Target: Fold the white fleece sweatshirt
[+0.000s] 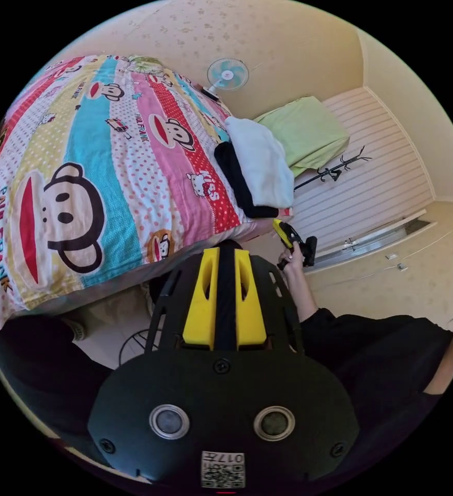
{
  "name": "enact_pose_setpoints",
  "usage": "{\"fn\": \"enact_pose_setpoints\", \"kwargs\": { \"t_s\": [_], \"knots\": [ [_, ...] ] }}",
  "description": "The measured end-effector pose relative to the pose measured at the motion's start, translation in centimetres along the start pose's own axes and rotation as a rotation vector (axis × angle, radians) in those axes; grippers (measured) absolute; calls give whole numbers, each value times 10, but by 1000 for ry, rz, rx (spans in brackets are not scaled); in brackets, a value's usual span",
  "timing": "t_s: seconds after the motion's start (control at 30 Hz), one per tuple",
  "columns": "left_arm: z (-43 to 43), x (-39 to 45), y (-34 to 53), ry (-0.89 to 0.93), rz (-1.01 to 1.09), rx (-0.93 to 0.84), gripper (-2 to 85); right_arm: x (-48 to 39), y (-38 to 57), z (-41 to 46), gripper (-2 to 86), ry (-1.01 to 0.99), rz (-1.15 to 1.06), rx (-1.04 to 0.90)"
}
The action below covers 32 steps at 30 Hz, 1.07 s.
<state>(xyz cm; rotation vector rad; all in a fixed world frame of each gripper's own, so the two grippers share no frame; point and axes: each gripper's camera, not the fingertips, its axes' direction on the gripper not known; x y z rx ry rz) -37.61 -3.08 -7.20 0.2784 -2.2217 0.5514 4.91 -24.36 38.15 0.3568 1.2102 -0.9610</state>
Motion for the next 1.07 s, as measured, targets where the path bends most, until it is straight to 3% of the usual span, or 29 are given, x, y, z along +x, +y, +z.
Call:
{"fn": "enact_pose_setpoints", "kwargs": {
  "t_s": [0.07, 0.33, 0.53, 0.63, 0.7, 0.77, 1.0, 1.07],
  "knots": [
    [-8, -15, -7, -52, -32, -11, 52, -21, 56, 8, 19, 148, -72, -39],
    [-88, -78, -19, -92, -189, 152, -2, -120, 128, 85, 6, 301, -468, -253],
    [-159, -116, 19, -158, -248, 282, 1, -224, 180, 173, 7, 397, -958, -135],
    [-205, -145, 49, -186, -315, 389, 36, -240, 209, 239, 10, 284, -1063, -22],
    [-256, -169, 75, -228, -380, 497, 66, -254, 217, 295, 12, 167, -1060, -212],
    [-304, -186, 93, -270, -431, 588, 87, -289, 226, 380, 18, 36, -1044, -520],
    [-525, -223, 154, -528, -523, 1115, 126, -467, 273, 575, 86, -376, -1246, -767],
    [-567, -235, 152, -587, -546, 1176, 129, -539, 291, 642, 109, -449, -1285, -814]
  ]
}}
